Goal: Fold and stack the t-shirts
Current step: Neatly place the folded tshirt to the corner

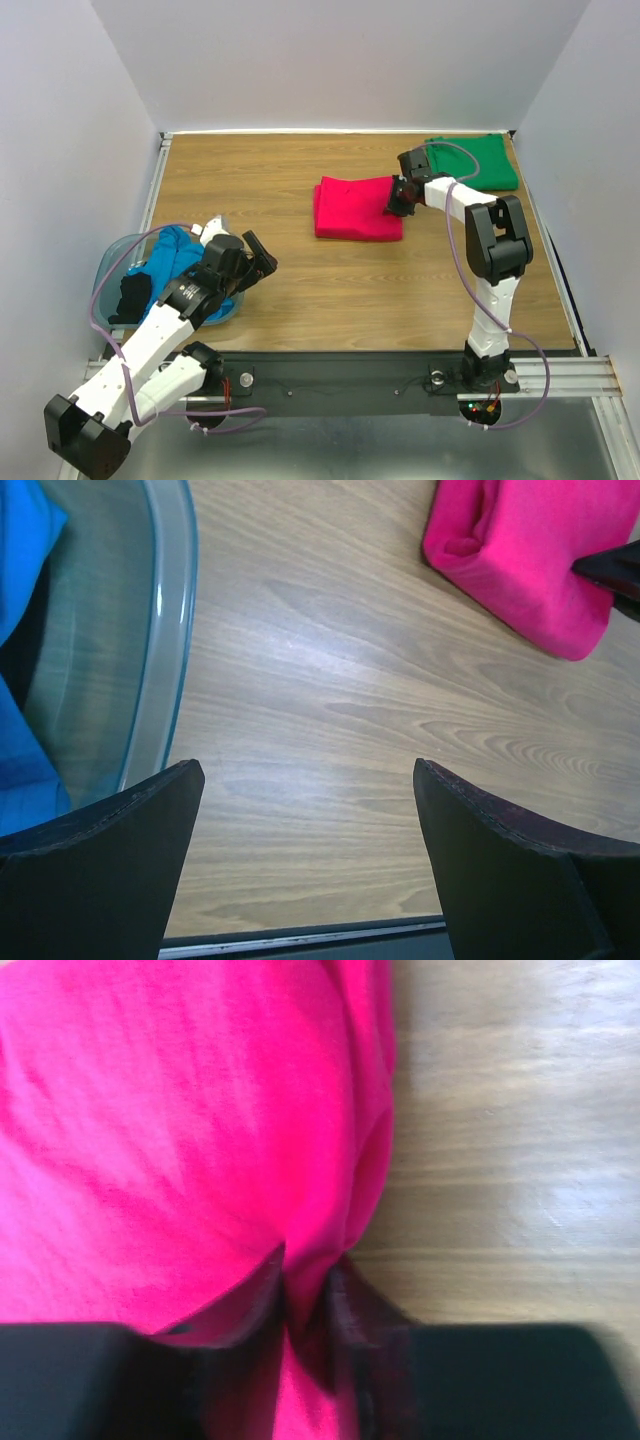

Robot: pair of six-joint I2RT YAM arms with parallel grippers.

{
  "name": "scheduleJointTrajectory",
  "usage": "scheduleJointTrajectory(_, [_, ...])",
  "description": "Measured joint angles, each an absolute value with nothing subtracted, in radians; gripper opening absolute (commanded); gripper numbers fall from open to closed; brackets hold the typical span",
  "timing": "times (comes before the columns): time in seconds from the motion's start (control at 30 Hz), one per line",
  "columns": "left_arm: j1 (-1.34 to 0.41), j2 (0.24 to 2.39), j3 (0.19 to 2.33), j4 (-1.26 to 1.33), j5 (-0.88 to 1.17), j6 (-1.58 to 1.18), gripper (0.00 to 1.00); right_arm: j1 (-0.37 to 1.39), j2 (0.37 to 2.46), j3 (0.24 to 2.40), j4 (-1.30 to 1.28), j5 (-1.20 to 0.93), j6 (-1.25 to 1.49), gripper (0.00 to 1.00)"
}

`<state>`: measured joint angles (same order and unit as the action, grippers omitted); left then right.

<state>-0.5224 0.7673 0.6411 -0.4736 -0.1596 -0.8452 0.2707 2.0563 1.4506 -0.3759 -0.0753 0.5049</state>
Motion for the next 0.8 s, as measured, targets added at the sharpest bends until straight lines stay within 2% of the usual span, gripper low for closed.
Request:
scheduleJointTrajectory(0.03, [-0.522, 0.767, 0.64, -0.48, -0.161, -0.849, 0.98, 0.271, 2.057, 1.451, -0.376, -0.078, 0.506, 0.05])
scheduleJointTrajectory(0.07, [-0.522, 0.767, 0.64, -0.485, -0.165, -0.852, 0.98, 0.271, 2.057, 1.451, -0.375, -0.078, 0.505, 0.01])
scheduleJointTrajectory(0.43, [-0.522, 0.769, 0.64, -0.506, -0.199, -0.859, 0.99, 0.283, 2.056, 1.496, -0.397, 0.015, 0.323, 0.0])
scheduleJointTrajectory(0.8, [-0.522, 0.884, 0.653, -0.505, -0.242, -0.849, 0.98, 0.261, 2.053, 1.772, -0.44, 0.226, 0.019, 0.0])
